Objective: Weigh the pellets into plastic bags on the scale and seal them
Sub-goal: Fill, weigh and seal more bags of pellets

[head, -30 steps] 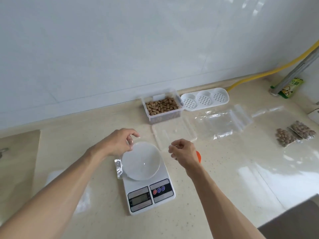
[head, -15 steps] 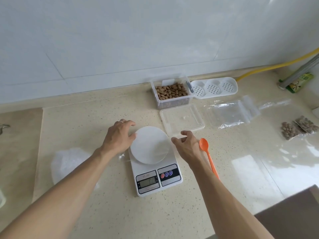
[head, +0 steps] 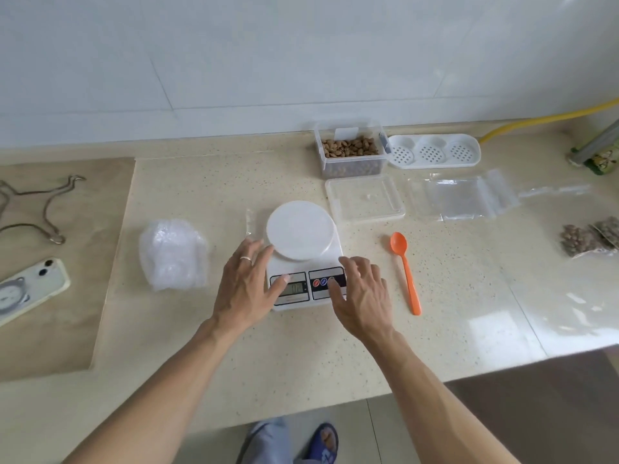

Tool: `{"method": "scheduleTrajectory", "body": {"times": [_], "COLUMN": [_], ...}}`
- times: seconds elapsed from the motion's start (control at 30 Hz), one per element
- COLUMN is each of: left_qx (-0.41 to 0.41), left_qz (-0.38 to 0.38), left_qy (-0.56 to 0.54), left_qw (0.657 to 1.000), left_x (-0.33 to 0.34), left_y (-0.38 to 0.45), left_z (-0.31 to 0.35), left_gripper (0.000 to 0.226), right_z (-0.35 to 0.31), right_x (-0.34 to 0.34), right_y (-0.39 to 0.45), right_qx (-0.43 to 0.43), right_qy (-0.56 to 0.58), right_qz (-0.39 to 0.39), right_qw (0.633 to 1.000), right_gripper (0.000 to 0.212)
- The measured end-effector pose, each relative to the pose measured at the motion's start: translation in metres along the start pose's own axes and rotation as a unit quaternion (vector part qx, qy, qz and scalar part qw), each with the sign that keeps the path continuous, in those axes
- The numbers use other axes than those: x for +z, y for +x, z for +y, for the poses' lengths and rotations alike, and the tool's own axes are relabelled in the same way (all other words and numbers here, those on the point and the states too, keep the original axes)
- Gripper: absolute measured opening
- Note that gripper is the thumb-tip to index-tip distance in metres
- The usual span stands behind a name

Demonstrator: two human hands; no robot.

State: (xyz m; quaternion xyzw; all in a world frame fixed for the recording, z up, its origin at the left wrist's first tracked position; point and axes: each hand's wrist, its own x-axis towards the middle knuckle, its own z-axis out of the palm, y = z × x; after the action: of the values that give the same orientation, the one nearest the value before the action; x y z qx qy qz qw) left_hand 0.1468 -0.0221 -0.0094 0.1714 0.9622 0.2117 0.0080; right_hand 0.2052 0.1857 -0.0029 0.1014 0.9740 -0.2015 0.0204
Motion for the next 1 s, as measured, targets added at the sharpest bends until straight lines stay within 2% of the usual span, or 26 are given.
{"method": "scheduleTrajectory", "body": {"times": [0.17,0.23,0.53,0.87,1.0], "left_qx": [-0.031,-0.037,-0.047,-0.067,-0.057], "left_qz": [-0.063,-0.084,-0.053,-0.046,-0.046], "left_qy": [0.020,0.014,0.007,-0.010,0.016], "left_qw": [0.997,0.996,0.997,0.997,0.997], "left_x": [0.023,0.030,0.034,0.037,0.033], "left_y": [-0.036,-0.041,-0.040,-0.042,-0.040], "left_z": [-0.004,-0.004,-0.004,-0.001,0.001], "left_gripper": [0.089,0.091,0.076,0.074,0.074], "right_z": [0.010,0.011,0.010,0.008,0.008], "right_x": [0.014,0.018,0.025,0.026,0.023], "right_y": [-0.028,-0.033,-0.030,-0.027,-0.027], "right_qx": [-0.022,-0.025,-0.026,-0.019,-0.018], "right_qy": [-0.037,-0.047,-0.090,-0.115,-0.111], "right_qz": [-0.051,-0.073,-0.078,-0.074,-0.086], "right_qw": [0.998,0.996,0.993,0.990,0.990], "right_gripper": [0.055,0.058,0.056,0.056,0.059]}}
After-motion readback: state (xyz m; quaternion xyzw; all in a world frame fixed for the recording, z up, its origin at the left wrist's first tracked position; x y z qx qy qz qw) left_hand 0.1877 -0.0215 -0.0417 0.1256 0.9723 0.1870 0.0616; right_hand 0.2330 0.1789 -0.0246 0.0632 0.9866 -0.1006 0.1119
